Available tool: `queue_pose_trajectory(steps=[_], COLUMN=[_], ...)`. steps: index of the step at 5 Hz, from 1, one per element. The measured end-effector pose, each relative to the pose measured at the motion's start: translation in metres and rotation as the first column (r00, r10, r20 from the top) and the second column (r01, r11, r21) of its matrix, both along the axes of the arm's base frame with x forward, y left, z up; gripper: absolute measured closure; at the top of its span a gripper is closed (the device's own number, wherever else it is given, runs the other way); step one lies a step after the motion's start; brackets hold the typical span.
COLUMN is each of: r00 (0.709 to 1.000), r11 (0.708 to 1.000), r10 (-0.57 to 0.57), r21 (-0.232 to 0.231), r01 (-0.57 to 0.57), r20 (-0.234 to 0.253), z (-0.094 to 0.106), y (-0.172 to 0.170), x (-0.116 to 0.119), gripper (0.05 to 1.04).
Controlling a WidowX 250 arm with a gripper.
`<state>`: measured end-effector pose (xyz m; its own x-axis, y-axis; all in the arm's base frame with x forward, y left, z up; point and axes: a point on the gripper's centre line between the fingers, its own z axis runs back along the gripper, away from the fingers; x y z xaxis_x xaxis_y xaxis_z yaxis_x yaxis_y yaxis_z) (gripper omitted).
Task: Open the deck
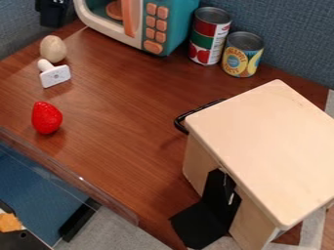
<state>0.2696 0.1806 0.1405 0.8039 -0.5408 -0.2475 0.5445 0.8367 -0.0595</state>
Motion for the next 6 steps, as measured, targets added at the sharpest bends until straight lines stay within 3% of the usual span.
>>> queue_pose_trajectory(steps=[1,3,4,5,6], r00=[0.999,0.987,0.982,0.965,0.948], r11=[1.0,0.982,0.972,0.972,0.985], r10=[-0.004,-0.157,-0.186,-0.158,-0.075], r21=[-0.023,-0.11,-0.141,-0.14,-0.125], r01=[0.003,0.152,0.188,0.19,0.118], r20=[-0.032,-0.036,0.033,0.212,0.31], z=[-0.014,-0.055,-0.068,-0.061,-0.059], y=[-0.002,-0.065,-0.096,-0.127,-0.145], x=[-0.001,0.008,0.011,0.023,0.04], gripper=[0.085,0.085,0.085,0.085,0.085])
